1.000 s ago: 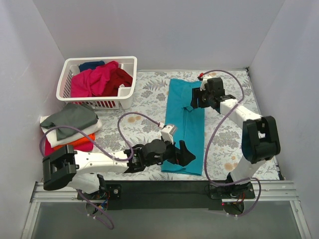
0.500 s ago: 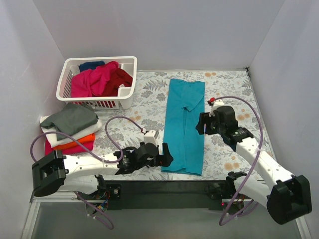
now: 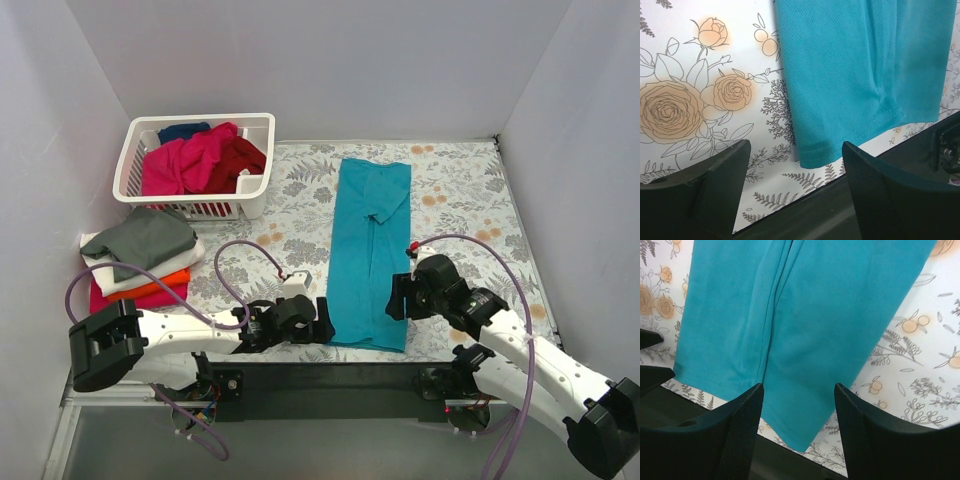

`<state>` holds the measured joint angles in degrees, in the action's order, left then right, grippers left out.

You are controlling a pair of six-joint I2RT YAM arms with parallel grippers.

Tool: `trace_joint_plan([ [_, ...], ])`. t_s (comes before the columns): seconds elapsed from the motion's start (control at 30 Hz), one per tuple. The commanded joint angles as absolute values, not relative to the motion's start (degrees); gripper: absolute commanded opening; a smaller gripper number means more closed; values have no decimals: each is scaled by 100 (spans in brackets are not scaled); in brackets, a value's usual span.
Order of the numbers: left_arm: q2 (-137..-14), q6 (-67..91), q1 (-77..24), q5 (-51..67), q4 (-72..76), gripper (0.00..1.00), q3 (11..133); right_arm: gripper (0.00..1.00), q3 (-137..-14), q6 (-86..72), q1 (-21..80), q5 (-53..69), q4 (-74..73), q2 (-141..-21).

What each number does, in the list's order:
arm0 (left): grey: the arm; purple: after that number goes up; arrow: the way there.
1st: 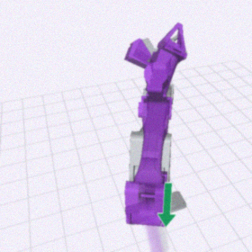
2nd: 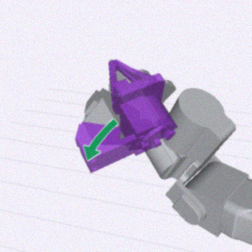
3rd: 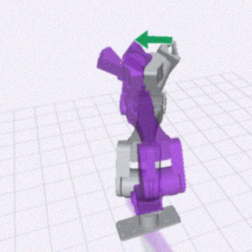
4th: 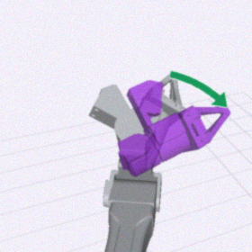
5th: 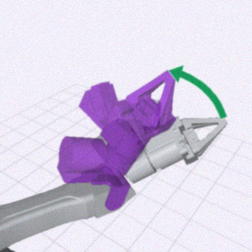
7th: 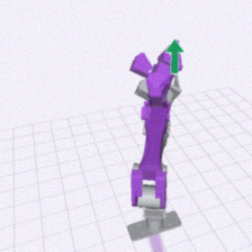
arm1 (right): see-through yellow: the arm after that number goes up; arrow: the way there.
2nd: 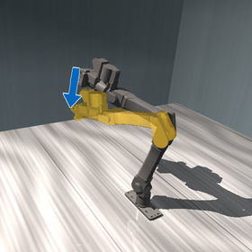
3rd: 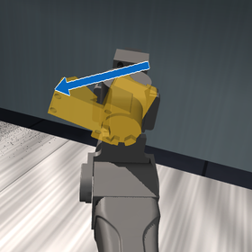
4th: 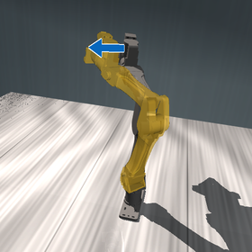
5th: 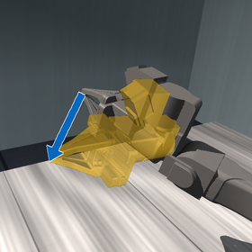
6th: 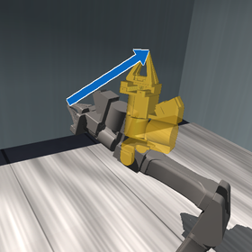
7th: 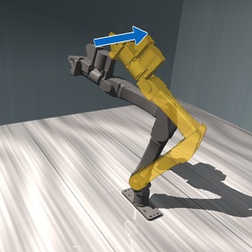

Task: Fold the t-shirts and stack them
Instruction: Fold the tshirt

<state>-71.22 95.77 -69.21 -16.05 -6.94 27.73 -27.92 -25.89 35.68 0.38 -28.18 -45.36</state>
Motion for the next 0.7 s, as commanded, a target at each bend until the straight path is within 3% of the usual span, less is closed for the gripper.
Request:
trace_joint_plan([
  [0.0,-7145,9738,-6917,-1538,-738,67,2777,53,-2637,-3172,3857,-228,-3023,-4377],
  [0.27,-7294,9659,-6917,-1512,-756,62,2918,52,-2207,-3883,4324,-255,-3182,-4192],
  [0.67,-7655,9721,-6952,-1240,-791,45,3067,52,-2022,-4421,4763,-448,-3682,-3780],
])
